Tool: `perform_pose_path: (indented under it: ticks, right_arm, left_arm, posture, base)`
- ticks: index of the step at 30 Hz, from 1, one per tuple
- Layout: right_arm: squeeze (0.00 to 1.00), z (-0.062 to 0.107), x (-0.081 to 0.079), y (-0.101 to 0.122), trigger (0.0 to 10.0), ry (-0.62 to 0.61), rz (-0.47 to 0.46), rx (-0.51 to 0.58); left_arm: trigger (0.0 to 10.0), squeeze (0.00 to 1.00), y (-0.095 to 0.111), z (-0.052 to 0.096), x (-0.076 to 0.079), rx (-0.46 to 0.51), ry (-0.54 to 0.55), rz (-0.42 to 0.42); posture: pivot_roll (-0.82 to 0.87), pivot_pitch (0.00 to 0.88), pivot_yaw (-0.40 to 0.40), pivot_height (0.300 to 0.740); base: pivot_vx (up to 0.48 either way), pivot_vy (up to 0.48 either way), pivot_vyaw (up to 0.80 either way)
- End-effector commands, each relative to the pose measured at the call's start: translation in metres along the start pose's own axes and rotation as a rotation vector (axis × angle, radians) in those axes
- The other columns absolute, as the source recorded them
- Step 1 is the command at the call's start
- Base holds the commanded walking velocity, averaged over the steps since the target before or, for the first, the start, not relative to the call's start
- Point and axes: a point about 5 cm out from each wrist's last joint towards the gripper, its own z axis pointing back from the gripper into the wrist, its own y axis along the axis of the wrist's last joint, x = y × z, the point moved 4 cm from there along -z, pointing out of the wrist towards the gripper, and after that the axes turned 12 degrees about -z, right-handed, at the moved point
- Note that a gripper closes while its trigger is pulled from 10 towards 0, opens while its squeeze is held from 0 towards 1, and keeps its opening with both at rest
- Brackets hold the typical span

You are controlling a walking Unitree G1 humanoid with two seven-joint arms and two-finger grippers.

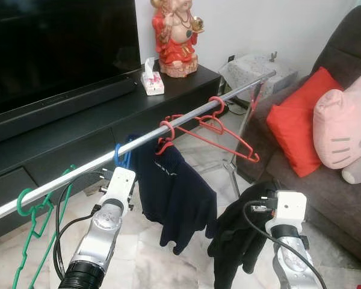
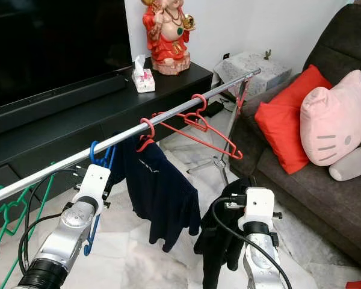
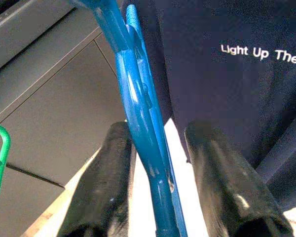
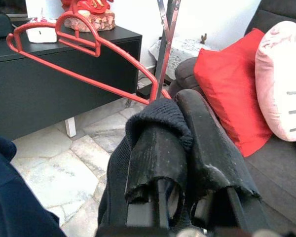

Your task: Hang hanger

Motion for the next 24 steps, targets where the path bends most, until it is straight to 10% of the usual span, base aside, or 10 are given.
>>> perform_pose_path:
  ticks: [1,24]
  right_arm:
    - [0.00,-0.004,0.000,0.007,10.0,-0.001,-0.007,0.020]
    - [0.00,-0.005,-0.001,0.006,10.0,0.008,-0.006,0.015]
  left_arm:
    - [0.0,0.00,0.000,0.000,-0.003,-0.008,0.010,-0.023]
    - [0.0,0.00,-0.003,0.012,-0.008,0.022,0.009,-0.025]
  posture:
    - [-0.03,0.000,-0.055,0.740]
    - [-0.02,0.000,-0.063,0.740]
  base:
    - [0.000,0.000,0.00]
    - [0.000,0.000,0.00]
